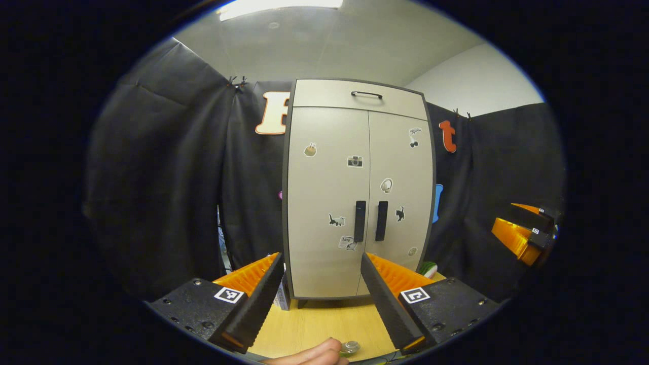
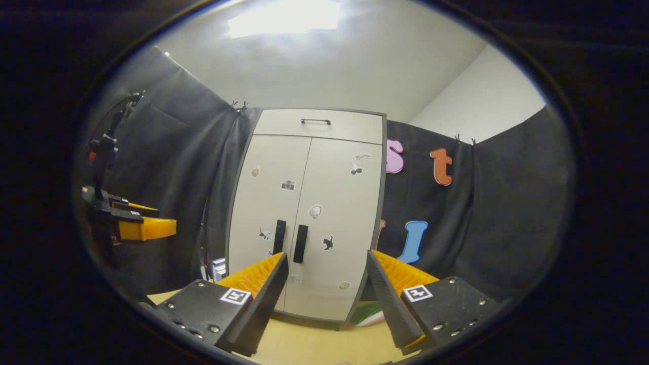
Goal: Grasp the bottle in the cabinet with the left hand and place it on the coaster, then close the right door with the right hand and the left door with the left hand.
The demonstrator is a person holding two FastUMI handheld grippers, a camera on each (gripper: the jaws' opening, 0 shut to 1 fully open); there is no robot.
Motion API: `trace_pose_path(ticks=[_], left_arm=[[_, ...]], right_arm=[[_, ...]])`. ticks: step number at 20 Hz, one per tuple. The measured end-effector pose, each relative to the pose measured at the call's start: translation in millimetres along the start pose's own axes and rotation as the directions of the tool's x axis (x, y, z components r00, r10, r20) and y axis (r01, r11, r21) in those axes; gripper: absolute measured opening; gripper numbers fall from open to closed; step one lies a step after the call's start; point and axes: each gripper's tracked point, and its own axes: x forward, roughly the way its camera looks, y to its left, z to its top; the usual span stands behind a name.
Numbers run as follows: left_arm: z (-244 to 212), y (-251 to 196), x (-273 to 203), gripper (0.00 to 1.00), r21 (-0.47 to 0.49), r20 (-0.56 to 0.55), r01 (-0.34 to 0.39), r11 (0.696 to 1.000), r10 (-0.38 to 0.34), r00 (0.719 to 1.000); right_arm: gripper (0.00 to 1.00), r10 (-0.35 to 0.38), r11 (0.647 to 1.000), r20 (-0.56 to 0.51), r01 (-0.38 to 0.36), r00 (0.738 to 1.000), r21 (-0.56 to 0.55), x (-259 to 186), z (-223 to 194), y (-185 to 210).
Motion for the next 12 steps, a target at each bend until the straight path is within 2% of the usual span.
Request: trace_pose_path(ticks=[2,3,6,11,12], left_arm=[[11.3,-3.6,-0.1,0.93,-0.010,0.026,0.019,1.000,-0.018,0.999],[15.8,-2.2,0.2,0.96,-0.006,0.038,0.022,1.000,-0.022,0.999],[21.1,7.5,0.6,0.96,0.015,0.061,0.015,1.000,-0.016,0.998],[9.9,16.6,1.7,0.96,0.007,0.041,0.036,0.999,-0.036,0.998],[7.3,18.9,2.0,0.96,0.004,0.035,0.040,0.999,-0.040,0.999]], right_arm=[[0.91,0.014,1.000,-0.016,-0.014,1.000,0.025,-0.5,-5.9,13.7],[0.94,0.016,0.999,-0.019,-0.016,1.000,0.032,1.0,-5.0,16.7],[0.94,0.024,0.999,-0.029,-0.023,0.999,0.047,2.6,-4.1,26.5],[0.94,-0.022,0.997,-0.069,0.027,0.997,0.075,8.5,-14.1,31.3],[0.91,-0.033,0.997,-0.079,0.039,0.996,0.070,9.1,-16.2,32.2]])
